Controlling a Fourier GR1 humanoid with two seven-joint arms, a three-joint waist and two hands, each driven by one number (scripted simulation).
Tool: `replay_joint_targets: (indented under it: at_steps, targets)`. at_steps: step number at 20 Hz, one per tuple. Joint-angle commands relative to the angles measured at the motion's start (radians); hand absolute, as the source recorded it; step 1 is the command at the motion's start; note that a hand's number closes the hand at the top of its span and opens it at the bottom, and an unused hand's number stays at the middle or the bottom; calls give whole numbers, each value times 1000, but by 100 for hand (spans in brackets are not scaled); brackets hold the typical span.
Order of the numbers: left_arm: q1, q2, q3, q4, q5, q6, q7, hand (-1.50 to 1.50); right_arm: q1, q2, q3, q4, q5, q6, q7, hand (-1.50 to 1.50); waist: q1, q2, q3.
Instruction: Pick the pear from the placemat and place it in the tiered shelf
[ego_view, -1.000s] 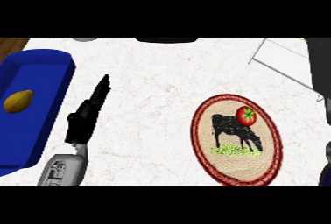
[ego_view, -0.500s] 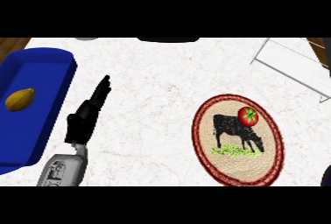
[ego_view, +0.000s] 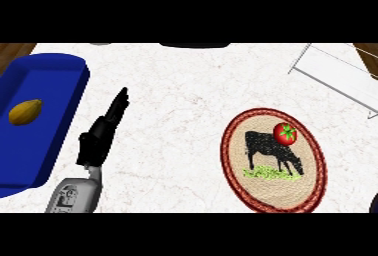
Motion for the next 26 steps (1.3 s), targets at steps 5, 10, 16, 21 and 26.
replay_joint_targets:
  at_steps: [5,10,16,21,26]
  targets:
    - [-46,3,16,11,20,-15,35,0,25,-26,-75,103,-116,-231,-121,150,5,4,-1]
    - [-39,-2,5,30,-11,8,16,0,11,-84,-112,151,-206,-224,-249,150,2,2,-1]
    - [17,-22,-17,-47,-3,10,38,0,85,-136,-41,172,62,-138,181,-150,-4,-5,-2]
    - [-14,-4,5,-31,-5,11,59,0,90,-98,-63,96,2,-177,152,-150,-20,-9,-1]
    - [-12,-25,0,29,-21,34,-2,0,79,-92,-118,57,-117,-238,48,-150,-19,-6,-1]
